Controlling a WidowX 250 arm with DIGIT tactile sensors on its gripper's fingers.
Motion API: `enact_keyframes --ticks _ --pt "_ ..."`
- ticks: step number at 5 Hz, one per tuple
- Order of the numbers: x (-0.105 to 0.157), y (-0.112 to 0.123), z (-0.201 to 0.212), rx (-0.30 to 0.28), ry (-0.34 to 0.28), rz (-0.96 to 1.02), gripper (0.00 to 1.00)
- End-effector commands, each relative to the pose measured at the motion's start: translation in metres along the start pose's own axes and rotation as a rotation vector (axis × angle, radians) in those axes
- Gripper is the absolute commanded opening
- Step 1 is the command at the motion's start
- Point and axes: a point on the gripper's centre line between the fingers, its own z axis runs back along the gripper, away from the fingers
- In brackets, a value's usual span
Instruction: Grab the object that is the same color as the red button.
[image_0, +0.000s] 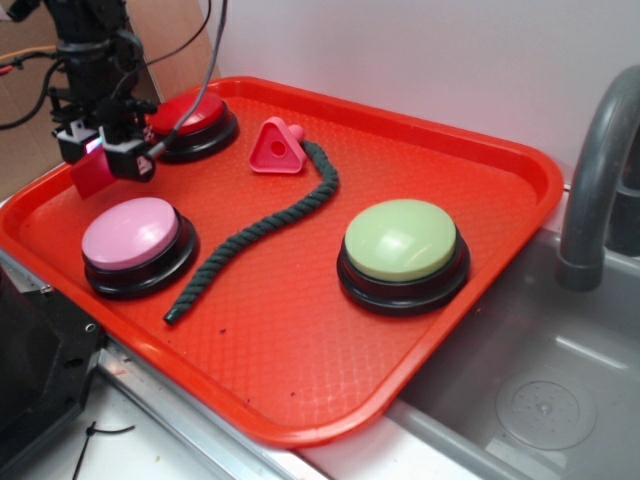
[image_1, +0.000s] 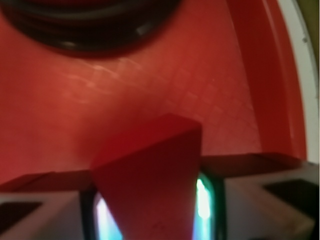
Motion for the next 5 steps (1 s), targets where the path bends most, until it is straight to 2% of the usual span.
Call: enact_keyframes --ticks 1,2,3,4,5 --pt "-0.001 -0.052 0.088 -0.101 -0.133 -0.161 0.00" --pt "0.003 -0.081 0.122 -0.148 -0.172 -0.225 0.00" --pt "0.002 -0.097 0.139 -0.142 -0.204 -0.266 0.00" --pt "0.005 -0.104 0.139 -0.079 -0.201 -0.271 0.00" --pt "0.013 -0.094 0.135 -0.039 -0.165 -0.265 0.00"
